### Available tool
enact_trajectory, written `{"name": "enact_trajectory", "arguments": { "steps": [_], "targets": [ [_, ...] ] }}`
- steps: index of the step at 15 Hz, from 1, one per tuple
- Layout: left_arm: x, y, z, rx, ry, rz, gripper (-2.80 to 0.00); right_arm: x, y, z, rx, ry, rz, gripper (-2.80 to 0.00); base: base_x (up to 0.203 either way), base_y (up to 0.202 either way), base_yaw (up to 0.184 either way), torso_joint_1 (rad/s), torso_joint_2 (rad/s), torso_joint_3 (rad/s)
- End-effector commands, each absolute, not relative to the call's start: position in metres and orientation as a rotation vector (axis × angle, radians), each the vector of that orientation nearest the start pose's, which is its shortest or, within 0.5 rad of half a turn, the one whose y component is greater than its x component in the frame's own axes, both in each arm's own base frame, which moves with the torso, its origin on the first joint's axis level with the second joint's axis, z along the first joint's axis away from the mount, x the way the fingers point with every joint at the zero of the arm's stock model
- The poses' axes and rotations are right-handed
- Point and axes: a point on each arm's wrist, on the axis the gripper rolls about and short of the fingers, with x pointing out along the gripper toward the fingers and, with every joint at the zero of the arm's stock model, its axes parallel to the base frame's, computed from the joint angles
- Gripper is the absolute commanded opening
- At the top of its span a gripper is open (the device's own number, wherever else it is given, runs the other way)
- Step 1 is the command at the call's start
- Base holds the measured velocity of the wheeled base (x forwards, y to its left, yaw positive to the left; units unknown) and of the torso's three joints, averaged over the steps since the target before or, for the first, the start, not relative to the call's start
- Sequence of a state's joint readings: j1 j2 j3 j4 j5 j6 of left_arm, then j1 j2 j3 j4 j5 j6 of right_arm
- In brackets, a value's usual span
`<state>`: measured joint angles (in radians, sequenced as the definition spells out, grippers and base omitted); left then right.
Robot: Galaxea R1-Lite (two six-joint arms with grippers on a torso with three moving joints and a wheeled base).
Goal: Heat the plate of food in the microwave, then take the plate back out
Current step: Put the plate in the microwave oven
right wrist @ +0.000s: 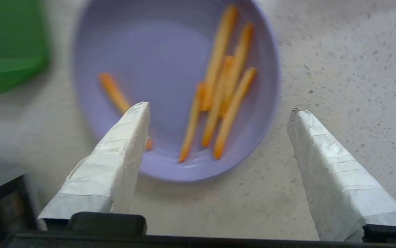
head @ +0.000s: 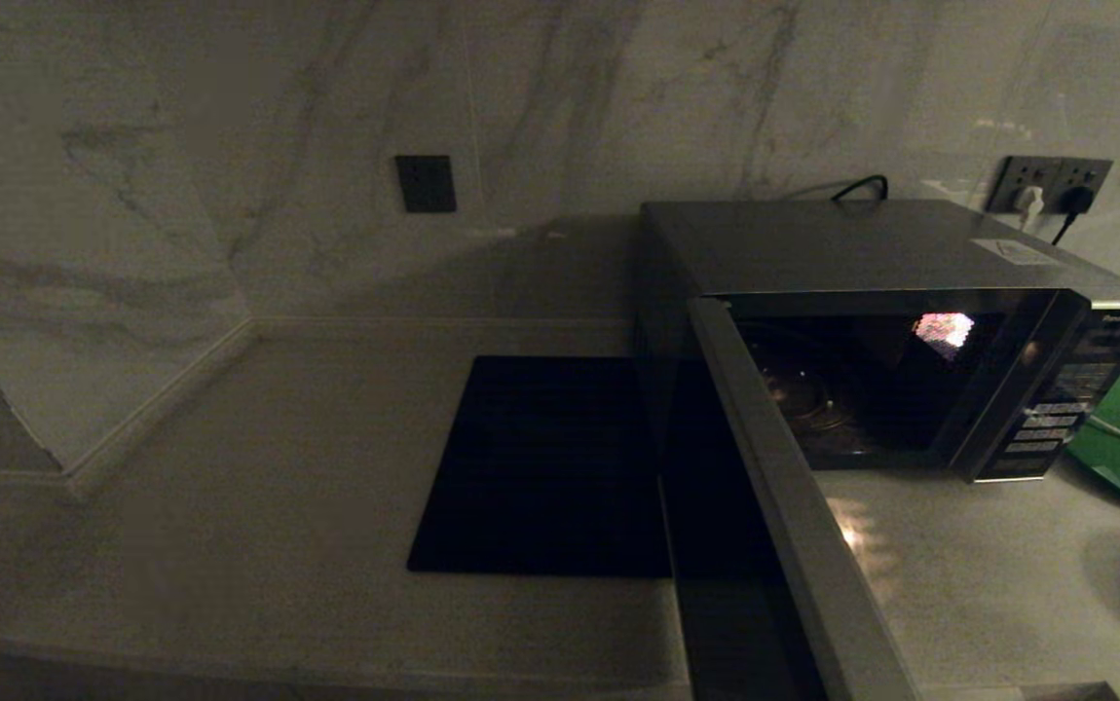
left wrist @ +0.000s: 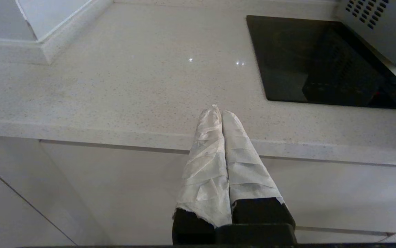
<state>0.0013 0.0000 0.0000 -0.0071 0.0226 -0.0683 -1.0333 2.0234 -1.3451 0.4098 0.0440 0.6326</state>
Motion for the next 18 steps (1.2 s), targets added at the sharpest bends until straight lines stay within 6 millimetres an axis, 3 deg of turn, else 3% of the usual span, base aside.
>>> {"name": "enact_trajectory", "arguments": {
  "steps": [1, 7, 12, 18],
  "targets": [
    [-0.023, 0.000, 0.076, -0.069, -0.007, 0.024, -2.80, 0.181, -0.321, 0.108, 1.155, 0.716, -1.230, 0.00, 0.000, 0.000, 0.000, 0.000, 0.00, 0.000],
    [-0.023, 0.000, 0.076, -0.069, -0.007, 0.025, -2.80, 0.158, -0.338, 0.088, 1.205, 0.741, -1.293, 0.00, 0.000, 0.000, 0.000, 0.000, 0.00, 0.000],
    [-0.023, 0.000, 0.076, -0.069, -0.009, 0.024, -2.80, 0.154, -0.342, 0.067, 1.225, 0.796, -1.304, 0.00, 0.000, 0.000, 0.000, 0.000, 0.00, 0.000],
    [-0.023, 0.000, 0.076, -0.069, -0.008, 0.024, -2.80, 0.153, -0.345, 0.058, 1.204, 0.795, -1.300, 0.00, 0.000, 0.000, 0.000, 0.000, 0.00, 0.000]
  ]
}}
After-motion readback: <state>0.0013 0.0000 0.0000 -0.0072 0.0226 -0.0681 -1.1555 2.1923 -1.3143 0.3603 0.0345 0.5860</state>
